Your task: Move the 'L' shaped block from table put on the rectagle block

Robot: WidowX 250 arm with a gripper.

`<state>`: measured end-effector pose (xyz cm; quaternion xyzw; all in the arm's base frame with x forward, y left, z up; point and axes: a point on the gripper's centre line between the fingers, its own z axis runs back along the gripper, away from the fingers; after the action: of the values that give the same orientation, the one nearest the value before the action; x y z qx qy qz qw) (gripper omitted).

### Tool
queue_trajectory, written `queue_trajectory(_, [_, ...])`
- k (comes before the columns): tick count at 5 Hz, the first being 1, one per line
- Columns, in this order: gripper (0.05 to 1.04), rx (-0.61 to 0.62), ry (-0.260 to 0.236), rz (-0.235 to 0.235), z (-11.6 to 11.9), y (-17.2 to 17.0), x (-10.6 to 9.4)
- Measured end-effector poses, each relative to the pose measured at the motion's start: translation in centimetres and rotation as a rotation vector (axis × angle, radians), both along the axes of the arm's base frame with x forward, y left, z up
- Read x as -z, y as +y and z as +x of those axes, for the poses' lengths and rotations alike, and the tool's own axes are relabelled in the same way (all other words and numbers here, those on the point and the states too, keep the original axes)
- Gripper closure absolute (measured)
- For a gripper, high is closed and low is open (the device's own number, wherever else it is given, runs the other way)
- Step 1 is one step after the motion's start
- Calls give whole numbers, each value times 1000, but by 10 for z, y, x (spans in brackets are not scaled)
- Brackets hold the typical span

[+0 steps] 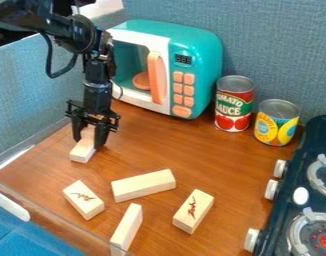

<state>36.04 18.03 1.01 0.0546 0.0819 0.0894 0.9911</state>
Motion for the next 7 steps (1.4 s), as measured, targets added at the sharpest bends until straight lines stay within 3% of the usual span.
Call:
queue_trajectory(1, [492,-7,-67,-85,-14,-9,-16])
queue_trajectory(2, [492,25,-119,-136,-22,-19,-49])
queue_trajectory(3, [492,132,-150,-228,-33,-37,-68])
queue_trajectory(4, [492,294,-149,-118,-43,-64,-80])
queue_trajectory(5, [492,538,-137,-48,-44,-116,-68])
queue_trajectory(6, [492,699,-69,-4,-55,-150,-44])
queue_trajectory(7, [492,765,-38,-38,-57,-166,-28])
